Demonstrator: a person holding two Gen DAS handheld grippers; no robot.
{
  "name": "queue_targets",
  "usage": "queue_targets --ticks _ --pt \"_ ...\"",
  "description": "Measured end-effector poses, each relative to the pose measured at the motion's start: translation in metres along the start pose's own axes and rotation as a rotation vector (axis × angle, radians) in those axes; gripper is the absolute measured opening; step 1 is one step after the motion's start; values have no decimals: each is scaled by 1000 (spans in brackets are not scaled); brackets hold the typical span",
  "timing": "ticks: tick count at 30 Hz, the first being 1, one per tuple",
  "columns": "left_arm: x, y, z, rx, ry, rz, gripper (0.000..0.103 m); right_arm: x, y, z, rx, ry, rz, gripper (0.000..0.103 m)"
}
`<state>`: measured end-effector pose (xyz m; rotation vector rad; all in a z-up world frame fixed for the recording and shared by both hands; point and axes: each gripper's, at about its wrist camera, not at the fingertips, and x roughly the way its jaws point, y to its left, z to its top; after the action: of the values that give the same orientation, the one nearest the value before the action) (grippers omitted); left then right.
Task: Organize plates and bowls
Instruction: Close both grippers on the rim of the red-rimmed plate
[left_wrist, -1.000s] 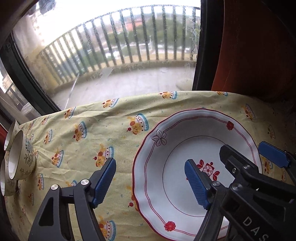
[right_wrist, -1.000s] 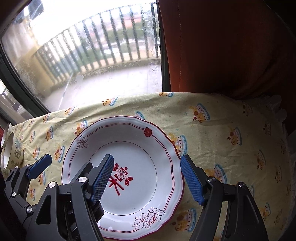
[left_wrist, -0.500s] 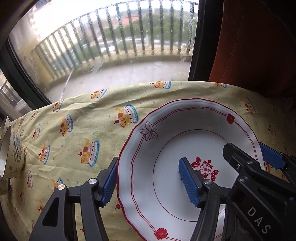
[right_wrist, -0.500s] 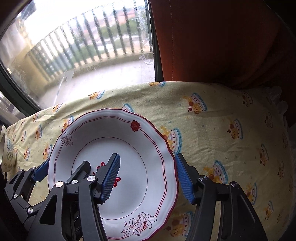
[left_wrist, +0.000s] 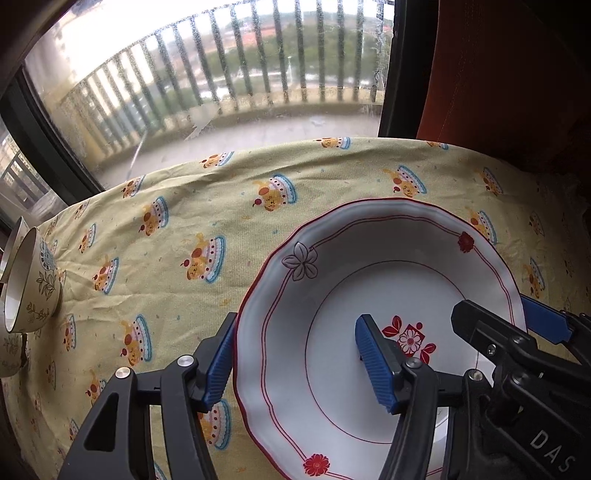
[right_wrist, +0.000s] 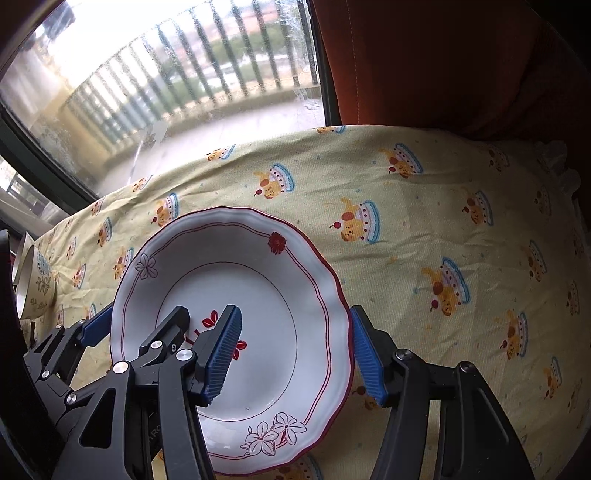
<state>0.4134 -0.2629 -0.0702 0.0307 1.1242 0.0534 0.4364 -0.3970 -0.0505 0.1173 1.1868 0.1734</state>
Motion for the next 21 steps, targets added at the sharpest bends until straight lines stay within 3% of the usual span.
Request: queue_targets --ticks 3,8,21 --pt "0 0 -2 12 -1 -13 64 -3 0 -2 -26 -4 -4 60" --pt "-4 -4 -3 10 -4 -14 63 2 -1 1 -86 -20 -39 46" --pt "-7 -2 8 -15 3 -5 58 8 3 5 -62 -8 -85 46"
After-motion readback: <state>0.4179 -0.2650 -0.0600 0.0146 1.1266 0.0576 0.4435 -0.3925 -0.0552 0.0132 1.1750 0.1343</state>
